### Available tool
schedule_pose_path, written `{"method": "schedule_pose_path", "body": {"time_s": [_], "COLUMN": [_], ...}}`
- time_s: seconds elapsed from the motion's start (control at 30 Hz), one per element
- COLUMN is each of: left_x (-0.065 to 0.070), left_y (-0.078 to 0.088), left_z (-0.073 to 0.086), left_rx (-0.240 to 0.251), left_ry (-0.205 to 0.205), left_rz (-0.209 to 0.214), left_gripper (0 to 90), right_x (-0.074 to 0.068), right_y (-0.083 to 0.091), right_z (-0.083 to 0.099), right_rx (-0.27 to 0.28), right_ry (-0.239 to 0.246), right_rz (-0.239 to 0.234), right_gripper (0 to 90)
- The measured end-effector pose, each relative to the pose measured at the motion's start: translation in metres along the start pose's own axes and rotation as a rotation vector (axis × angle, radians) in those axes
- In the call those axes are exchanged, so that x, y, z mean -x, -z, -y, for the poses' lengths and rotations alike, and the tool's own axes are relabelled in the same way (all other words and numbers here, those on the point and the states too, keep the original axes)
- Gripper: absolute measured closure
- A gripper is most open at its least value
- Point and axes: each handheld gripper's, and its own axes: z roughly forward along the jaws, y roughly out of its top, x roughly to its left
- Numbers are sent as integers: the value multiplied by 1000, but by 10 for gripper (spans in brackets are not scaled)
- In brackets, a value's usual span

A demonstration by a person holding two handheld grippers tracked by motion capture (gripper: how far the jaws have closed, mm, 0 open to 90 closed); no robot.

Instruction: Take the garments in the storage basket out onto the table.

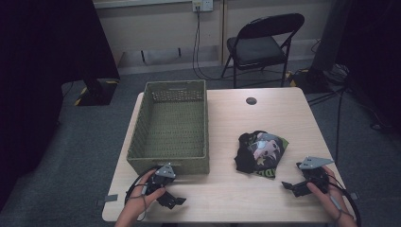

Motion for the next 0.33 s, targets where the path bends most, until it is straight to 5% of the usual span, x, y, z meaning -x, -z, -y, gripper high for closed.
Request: {"method": "schedule_pose_path", "body": {"time_s": [0.23, 0.33], "left_x": [-1, 1], "left_y": [2, 3], "left_z": [9, 14], "left_rx": [-18, -14], "left_ry": [-44, -70], "left_rz": [-33, -39], "left_gripper": [27, 1], "right_x": [1, 3], "right_y": [1, 14], "right_z": [0, -6], "right_rx": [-3, -11], "right_ry": [7, 86], "right_rz": [-3, 45], "right_gripper": [0, 43]}}
